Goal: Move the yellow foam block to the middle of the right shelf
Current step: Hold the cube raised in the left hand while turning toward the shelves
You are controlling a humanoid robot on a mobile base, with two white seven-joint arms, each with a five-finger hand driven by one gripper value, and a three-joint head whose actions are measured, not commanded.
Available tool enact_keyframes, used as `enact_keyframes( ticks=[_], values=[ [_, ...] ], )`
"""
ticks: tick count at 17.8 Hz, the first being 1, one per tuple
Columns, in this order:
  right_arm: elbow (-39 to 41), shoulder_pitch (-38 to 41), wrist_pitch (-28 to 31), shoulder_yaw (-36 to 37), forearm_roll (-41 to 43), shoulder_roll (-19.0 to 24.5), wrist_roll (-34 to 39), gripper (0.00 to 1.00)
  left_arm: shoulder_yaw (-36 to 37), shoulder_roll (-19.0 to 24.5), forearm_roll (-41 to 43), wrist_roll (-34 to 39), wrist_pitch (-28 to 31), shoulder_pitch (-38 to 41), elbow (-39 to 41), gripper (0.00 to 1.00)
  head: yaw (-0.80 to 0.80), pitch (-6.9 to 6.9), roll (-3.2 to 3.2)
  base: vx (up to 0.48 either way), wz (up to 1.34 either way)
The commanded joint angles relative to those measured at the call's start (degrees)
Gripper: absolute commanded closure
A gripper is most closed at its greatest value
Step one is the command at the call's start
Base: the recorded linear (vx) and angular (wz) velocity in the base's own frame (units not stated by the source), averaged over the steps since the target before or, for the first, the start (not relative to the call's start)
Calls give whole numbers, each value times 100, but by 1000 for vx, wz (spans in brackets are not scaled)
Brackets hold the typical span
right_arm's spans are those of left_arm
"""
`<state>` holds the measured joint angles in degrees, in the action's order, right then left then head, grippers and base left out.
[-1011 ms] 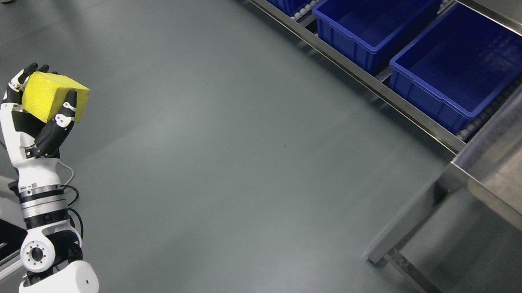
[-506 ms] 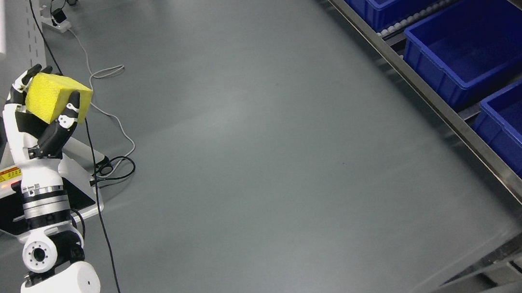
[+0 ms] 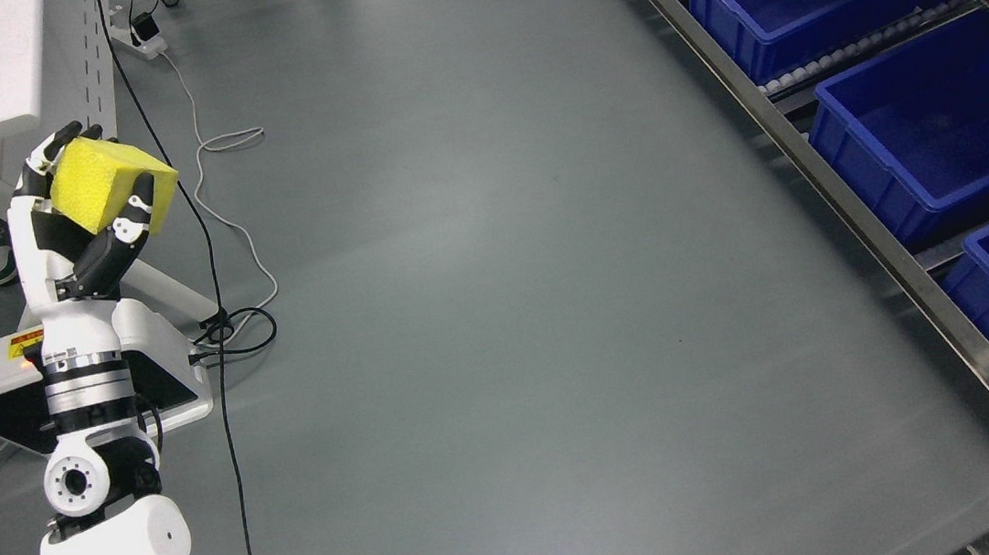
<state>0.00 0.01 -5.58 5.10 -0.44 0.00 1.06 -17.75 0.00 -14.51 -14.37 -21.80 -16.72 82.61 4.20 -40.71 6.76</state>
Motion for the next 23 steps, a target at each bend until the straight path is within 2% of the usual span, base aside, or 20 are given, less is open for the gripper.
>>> enact_keyframes(
  ticks=[1, 23],
  values=[
    [100, -9, 4, 0, 44, -100, -1, 0, -35, 132, 1, -13, 0, 2, 9, 85, 0, 0, 0, 202, 2],
    [100, -9, 4, 0, 44, -100, -1, 0, -88, 149, 1, -4, 9, -51, 1, 85, 0, 0, 0, 301, -51]
  ],
)
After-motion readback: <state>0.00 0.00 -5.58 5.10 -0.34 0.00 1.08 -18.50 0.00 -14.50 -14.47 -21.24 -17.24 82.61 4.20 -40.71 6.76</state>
